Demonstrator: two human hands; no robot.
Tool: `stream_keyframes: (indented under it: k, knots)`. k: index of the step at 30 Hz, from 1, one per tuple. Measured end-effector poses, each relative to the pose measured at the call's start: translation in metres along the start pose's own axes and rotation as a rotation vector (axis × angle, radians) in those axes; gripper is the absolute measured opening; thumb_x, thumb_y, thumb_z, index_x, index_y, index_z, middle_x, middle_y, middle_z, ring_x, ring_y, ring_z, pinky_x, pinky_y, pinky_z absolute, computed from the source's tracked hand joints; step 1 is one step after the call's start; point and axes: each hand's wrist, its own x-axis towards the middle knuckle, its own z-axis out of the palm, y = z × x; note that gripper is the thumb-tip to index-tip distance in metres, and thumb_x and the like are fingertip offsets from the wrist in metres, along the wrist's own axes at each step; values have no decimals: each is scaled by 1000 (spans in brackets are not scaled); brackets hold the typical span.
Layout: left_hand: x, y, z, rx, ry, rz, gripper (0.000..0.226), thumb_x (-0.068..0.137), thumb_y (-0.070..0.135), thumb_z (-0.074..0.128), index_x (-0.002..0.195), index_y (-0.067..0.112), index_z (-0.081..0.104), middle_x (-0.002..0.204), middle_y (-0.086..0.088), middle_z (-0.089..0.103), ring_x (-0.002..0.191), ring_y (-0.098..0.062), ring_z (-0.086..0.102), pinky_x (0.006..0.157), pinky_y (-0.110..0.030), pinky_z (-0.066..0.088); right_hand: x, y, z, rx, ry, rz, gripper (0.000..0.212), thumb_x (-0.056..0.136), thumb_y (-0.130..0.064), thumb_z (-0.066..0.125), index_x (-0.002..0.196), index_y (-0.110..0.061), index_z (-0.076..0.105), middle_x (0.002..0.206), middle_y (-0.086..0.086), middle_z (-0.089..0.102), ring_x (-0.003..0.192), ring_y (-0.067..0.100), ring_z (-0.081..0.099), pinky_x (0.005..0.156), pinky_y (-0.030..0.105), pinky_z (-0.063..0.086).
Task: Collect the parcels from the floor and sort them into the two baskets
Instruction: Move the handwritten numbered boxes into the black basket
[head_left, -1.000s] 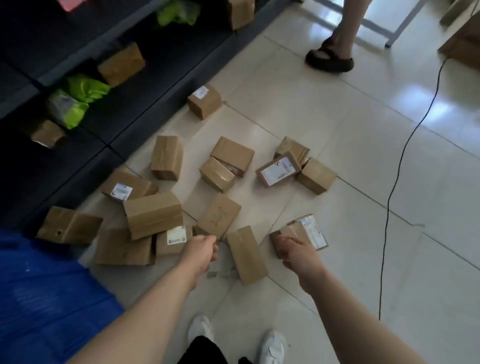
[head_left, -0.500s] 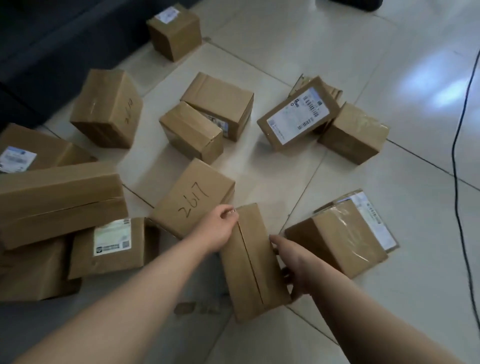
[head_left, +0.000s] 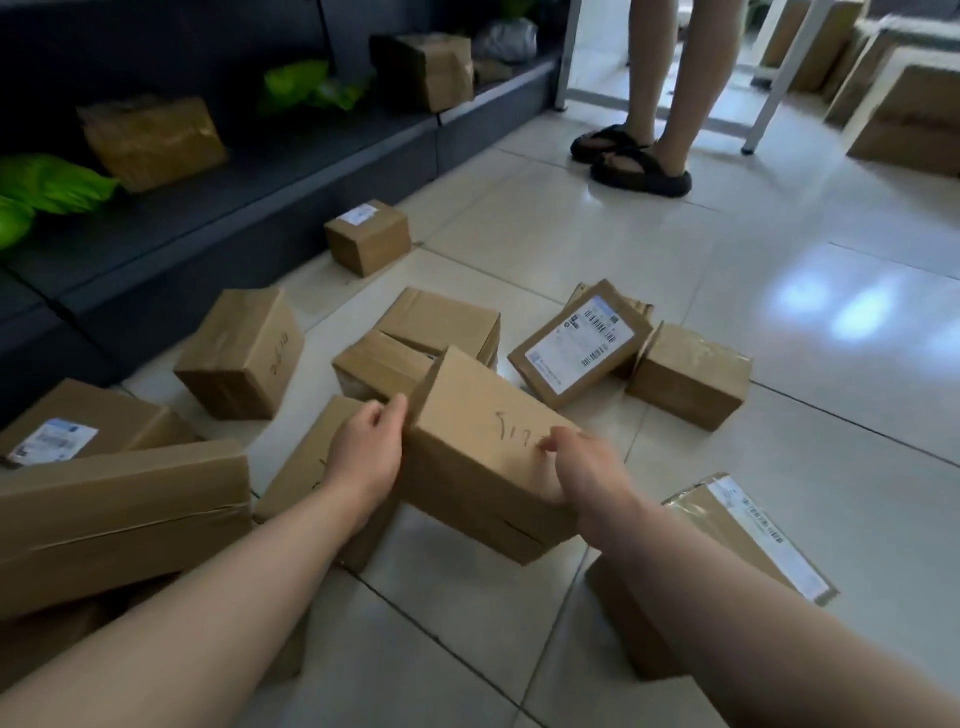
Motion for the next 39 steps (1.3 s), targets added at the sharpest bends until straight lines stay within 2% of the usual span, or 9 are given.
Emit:
stream_keyframes:
  k: [7,12,16,19,22,28,30,33,39]
  knots:
    - [-12,-9,-6,-17,-143,-64,29,103,36,34,115,22,56,105,-1,61,97,-18,56,87,-38,45,-13,4,-3,38,-70,20,34,102,-32,43,126,-9,49,115,7,55,102,23,50,83,33,39]
    - [-38,-26,-4,65,-256,-303,31,102,24,34,105,6,59,95,-14,61,88,-27,57,75,-33,41,-12,4,-4,-143,-76,-67,22,102,-24,41,112,-9,54,109,8,60,94,23,56,79,35,48]
    - [-44,-33,-9,25,-346,-421,22,99,18,37,83,15,52,73,-2,46,60,-16,41,55,-25,32,-7,12,1,-413,-112,-126,36,102,-19,42,130,0,53,130,17,55,117,31,53,100,39,45]
    - [-29,-33,-22,41,-148,-370,20,98,22,43,100,10,59,95,-10,60,84,-26,57,75,-33,48,-4,5,11,-434,-107,-268,41,101,-15,43,140,-7,47,139,13,50,102,23,55,84,32,48]
    - [-23,-38,-43,-39,70,-420,33,98,23,47,126,6,54,116,-14,59,101,-30,54,87,-35,46,-3,-8,33,-426,-147,-403,46,99,-15,41,145,-20,43,140,8,49,82,13,56,67,25,48]
    - [-21,-51,-65,-206,39,-528,37,102,15,41,137,5,44,130,-17,51,119,-33,48,98,-37,41,3,-24,107,-475,-316,-518,48,100,-17,45,148,-22,39,146,6,46,125,20,50,100,33,45]
    - [-14,-55,-71,-231,56,-526,34,102,15,41,134,6,47,115,-16,57,104,-30,54,90,-35,44,9,-26,127,-499,-339,-515,50,100,-19,46,149,-19,36,150,6,42,136,24,42,108,36,39]
    - [-4,-64,-77,-282,74,-566,26,100,16,42,124,10,51,89,-9,53,90,-25,52,89,-36,45,21,-24,146,-552,-324,-510,48,101,-22,45,147,-15,37,148,7,42,135,25,42,110,39,38]
    - [5,-71,-73,-334,79,-608,21,100,14,40,119,15,49,107,-10,54,101,-27,52,90,-39,45,42,-16,153,-585,-288,-457,43,99,-27,47,141,-16,44,139,9,44,125,27,48,106,42,42]
